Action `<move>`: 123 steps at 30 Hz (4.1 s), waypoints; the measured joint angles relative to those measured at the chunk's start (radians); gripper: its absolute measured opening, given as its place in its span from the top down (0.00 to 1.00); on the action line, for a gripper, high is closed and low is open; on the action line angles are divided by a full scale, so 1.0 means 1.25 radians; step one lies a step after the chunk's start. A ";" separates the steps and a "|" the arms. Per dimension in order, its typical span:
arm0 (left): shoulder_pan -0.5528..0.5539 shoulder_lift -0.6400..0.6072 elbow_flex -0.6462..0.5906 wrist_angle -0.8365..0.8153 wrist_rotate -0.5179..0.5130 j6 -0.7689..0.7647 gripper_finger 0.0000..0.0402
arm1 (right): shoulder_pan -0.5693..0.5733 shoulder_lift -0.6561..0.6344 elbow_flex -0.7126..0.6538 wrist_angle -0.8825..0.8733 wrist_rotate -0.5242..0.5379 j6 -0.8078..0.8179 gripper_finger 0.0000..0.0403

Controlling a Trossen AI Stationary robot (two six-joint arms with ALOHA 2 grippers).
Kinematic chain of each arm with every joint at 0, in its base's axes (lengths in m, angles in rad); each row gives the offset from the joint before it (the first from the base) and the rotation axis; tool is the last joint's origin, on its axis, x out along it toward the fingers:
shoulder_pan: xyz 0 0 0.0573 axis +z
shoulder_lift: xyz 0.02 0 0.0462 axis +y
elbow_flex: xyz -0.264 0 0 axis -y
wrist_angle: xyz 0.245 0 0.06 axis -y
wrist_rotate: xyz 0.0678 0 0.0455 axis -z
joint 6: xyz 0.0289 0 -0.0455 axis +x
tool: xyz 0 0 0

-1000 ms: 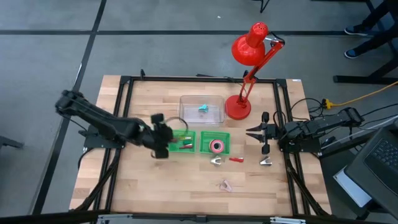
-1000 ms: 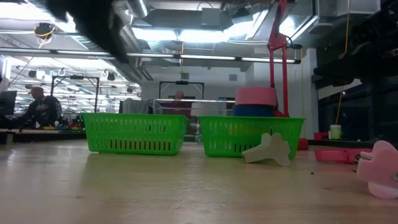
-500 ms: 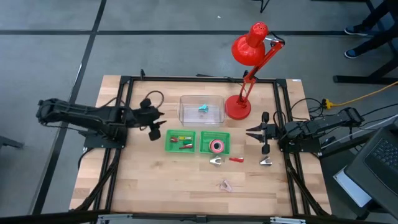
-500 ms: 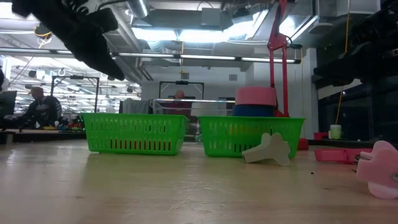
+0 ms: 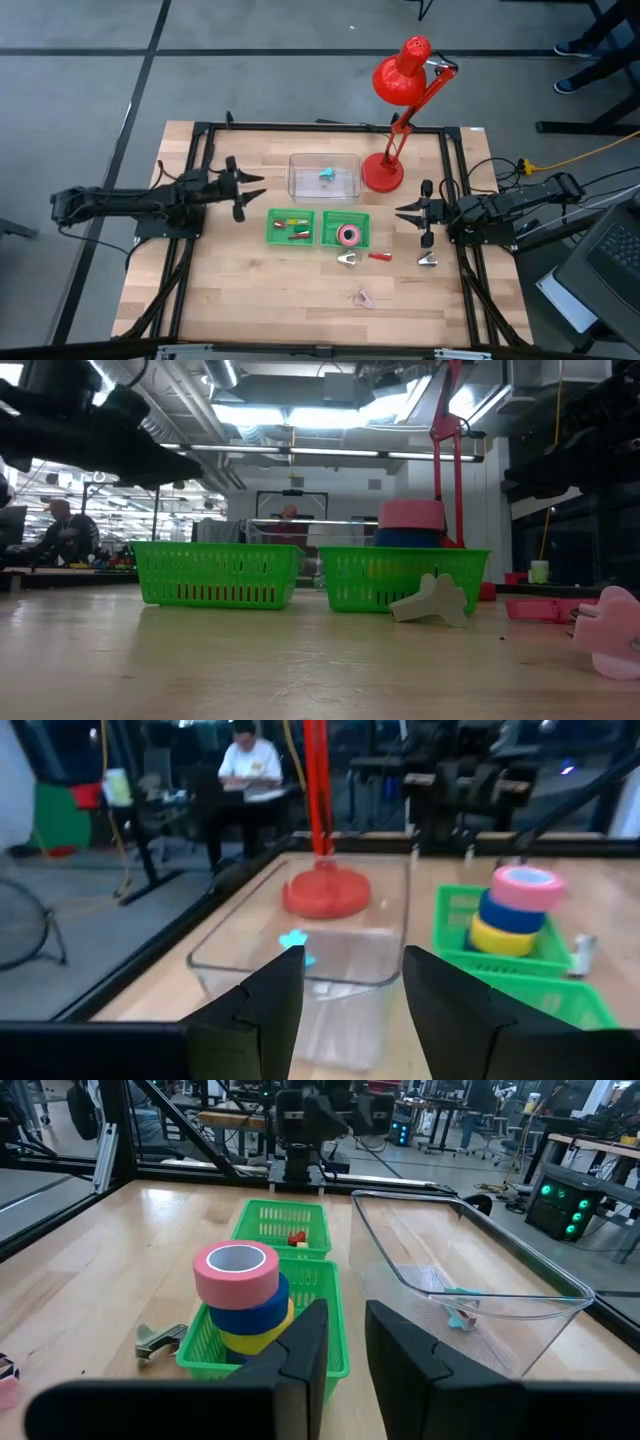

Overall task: Pick and place Stapler, Stapler remover, tape
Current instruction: Put the black staple remover into the transparent bin

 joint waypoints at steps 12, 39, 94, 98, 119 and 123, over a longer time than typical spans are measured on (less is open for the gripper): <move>-0.059 -0.233 -0.032 -0.125 -0.005 0.064 0.58 | 0.000 0.000 0.000 0.000 0.000 0.000 0.82; -0.079 -0.397 -0.032 -0.280 -0.004 0.055 0.58 | 0.000 0.000 0.000 0.000 -0.001 0.000 0.82; -0.079 -0.397 -0.031 -0.280 -0.005 0.056 0.58 | 0.008 0.177 0.442 -0.480 -0.010 0.276 0.82; -0.079 -0.397 -0.031 -0.280 -0.005 0.056 0.58 | 0.035 0.278 0.518 -0.563 -0.029 0.275 0.82; -0.079 -0.397 -0.031 -0.280 -0.005 0.056 0.58 | 0.112 0.764 0.595 -0.538 -0.170 0.356 0.82; -0.079 -0.397 -0.031 -0.280 -0.005 0.055 0.58 | 0.112 0.841 0.595 -0.467 -0.180 0.357 0.82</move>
